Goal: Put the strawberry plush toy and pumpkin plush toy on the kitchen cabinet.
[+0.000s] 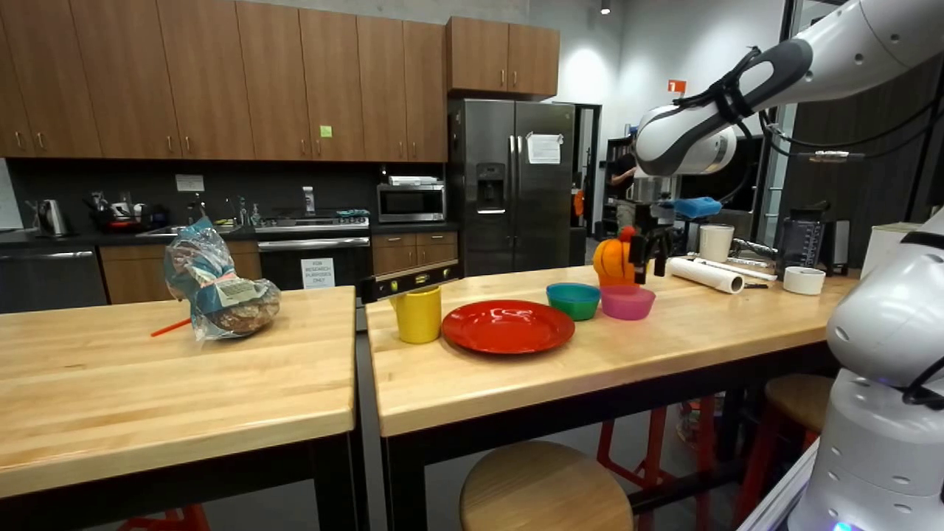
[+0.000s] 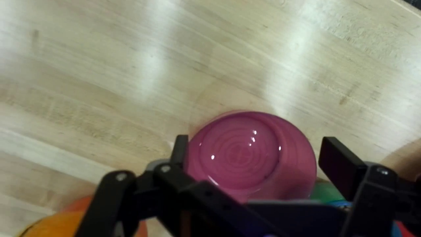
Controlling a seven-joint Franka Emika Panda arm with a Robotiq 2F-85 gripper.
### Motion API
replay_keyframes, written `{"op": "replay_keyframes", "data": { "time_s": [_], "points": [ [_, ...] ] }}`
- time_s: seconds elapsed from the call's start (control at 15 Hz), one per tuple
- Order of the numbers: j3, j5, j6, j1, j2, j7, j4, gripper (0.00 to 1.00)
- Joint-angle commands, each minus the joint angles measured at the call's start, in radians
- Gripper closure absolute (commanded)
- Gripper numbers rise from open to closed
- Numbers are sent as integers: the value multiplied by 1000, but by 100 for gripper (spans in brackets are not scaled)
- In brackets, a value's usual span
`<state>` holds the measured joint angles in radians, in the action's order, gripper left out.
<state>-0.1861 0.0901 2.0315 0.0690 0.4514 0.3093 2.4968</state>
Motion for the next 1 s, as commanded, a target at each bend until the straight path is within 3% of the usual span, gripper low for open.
{"op": "replay_keyframes", "data": {
  "time_s": [0.0, 0.93],
  "points": [
    [-3, 48, 22, 35, -25, 4, -65, 0],
    [-28, 44, 375, 99, -111, -87, -138, 0]
  ]
}}
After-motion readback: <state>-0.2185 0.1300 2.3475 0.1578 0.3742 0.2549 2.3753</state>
